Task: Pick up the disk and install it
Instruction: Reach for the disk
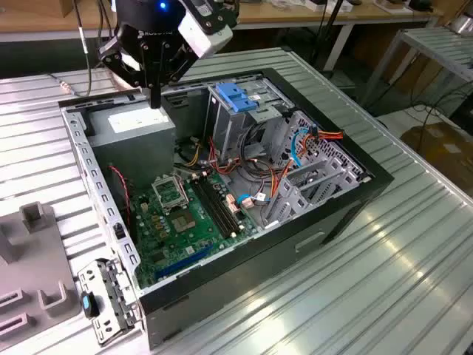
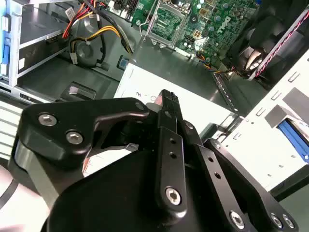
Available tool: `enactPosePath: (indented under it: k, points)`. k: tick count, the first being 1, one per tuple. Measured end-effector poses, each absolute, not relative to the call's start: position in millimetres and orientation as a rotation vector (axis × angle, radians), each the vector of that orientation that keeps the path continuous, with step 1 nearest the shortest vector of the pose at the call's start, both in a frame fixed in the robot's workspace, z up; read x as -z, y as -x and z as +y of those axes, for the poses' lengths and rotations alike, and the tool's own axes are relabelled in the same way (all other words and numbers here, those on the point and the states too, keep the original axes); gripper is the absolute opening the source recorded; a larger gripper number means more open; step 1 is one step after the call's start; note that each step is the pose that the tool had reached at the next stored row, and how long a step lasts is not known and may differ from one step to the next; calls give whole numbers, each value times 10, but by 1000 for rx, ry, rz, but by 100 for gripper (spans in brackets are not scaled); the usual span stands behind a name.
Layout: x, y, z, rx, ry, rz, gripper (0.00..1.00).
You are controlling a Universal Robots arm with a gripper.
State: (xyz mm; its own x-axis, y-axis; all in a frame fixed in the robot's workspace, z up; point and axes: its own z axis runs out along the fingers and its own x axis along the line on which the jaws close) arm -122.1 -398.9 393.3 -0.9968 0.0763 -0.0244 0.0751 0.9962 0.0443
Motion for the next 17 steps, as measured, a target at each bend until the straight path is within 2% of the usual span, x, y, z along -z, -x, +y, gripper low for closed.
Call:
enactPosePath:
  k: [17]
  points:
    - [-3933, 1442, -3989, -68, -118, 3113, 11]
